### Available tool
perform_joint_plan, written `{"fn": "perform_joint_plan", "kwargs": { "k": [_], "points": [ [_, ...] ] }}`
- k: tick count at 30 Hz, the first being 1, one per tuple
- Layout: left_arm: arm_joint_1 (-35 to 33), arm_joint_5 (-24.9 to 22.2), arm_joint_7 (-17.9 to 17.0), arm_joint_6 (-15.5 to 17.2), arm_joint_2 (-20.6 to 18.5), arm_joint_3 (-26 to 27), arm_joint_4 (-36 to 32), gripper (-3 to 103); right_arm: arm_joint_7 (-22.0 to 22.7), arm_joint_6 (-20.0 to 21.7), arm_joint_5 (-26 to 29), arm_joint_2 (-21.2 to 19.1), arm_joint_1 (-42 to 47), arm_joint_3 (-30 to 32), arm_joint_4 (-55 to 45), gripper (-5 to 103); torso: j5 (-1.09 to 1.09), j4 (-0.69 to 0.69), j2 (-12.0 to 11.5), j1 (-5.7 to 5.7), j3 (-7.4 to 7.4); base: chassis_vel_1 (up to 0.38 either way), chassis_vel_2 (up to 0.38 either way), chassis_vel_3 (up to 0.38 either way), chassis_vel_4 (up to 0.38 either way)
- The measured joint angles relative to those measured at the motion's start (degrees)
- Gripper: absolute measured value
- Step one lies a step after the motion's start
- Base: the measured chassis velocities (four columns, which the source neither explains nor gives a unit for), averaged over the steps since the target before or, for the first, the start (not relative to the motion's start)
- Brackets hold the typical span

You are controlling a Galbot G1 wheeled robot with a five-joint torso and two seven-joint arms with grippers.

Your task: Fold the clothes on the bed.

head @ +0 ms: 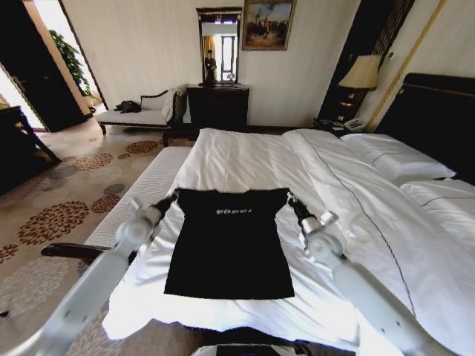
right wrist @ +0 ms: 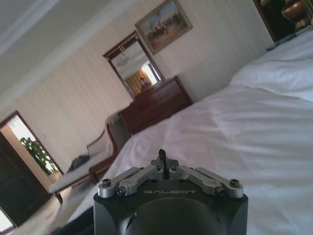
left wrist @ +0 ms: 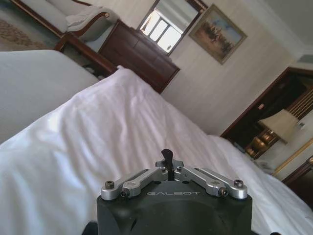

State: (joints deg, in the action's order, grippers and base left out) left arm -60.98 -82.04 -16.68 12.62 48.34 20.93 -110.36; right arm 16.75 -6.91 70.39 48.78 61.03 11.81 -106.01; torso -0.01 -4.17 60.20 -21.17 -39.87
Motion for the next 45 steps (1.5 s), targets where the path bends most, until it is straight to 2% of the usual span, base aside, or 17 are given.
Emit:
{"fn": "perform_joint_plan", "kwargs": {
  "k": [1,5,6,9,12,18,26,35,40,41,45],
  "points": [
    [0.0,0.0,0.0,0.0,0.0,0.0,0.0,0,0.0,0.0,0.0,0.0,0.0,0.0,0.0,0,0.0,0.0,0.0,0.0,0.0,0.0,0.0,0.0,0.0],
    [-10.92,1.98,-0.37,0.33,-0.79,5.92,-5.62,0,2.48,0.92,-2.63,0.22,8.34,2.14,-4.5,0,0.0,-0.03,0.0,-0.01,0.0,0.0,0.0,0.0,0.0],
    [-10.92,1.98,-0.37,0.33,-0.79,5.92,-5.62,0,2.48,0.92,-2.63,0.22,8.34,2.14,-4.5,0,0.0,-0.03,0.0,-0.01,0.0,0.0,0.0,0.0,0.0],
    [-20.27,5.99,-0.1,0.27,0.1,9.46,-8.11,0,5.04,1.19,-5.73,1.73,16.07,2.77,-8.32,0,0.01,-0.01,0.01,0.0,0.0,0.0,0.0,0.0,0.0],
    [-22.98,7.77,0.02,0.05,1.38,10.13,-8.49,0,5.86,1.22,-7.87,3.06,19.66,2.86,-9.73,0,0.0,-0.02,0.0,-0.01,0.0,0.0,0.0,0.0,0.0],
    [-24.76,10.45,0.0,-0.3,3.82,8.79,-8.33,0,6.31,0.71,-10.62,5.35,22.26,2.86,-7.73,0,0.01,-0.03,0.0,-0.02,-0.01,0.0,0.0,0.0,0.0],
    [-27.06,10.83,-0.02,-0.34,5.22,8.48,-9.77,0,6.47,-0.08,-10.8,5.88,22.18,4.31,-5.33,0,0.02,-0.02,-0.01,-0.03,-0.02,0.0,0.0,0.0,0.0],
    [-28.73,14.32,0.91,-1.41,5.96,7.52,-8.02,0,6.79,-0.1,-12.05,6.73,24.25,5.07,-5.36,0,0.0,-0.02,-0.01,-0.03,-0.02,0.0,0.0,0.0,0.0],
    [-28.87,14.39,1.0,-1.73,6.07,7.9,-7.99,0,7.55,0.09,-13.2,7.0,25.42,5.0,-6.36,0,0.0,-0.02,-0.02,-0.03,-0.02,0.0,0.0,0.0,0.0],
    [-29.08,14.32,1.0,-1.87,6.06,8.12,-8.46,-3,8.1,0.29,-13.82,7.01,25.91,5.0,-6.9,-3,0.0,-0.02,-0.02,-0.03,-0.02,0.0,0.0,0.0,0.0],
    [-29.96,13.06,2.2,-2.86,5.75,10.21,-10.49,12,8.73,0.54,-14.93,7.03,27.1,5.67,-9.61,12,0.01,-0.03,-0.02,-0.03,-0.02,0.0,0.0,0.0,0.0]
  ]
}}
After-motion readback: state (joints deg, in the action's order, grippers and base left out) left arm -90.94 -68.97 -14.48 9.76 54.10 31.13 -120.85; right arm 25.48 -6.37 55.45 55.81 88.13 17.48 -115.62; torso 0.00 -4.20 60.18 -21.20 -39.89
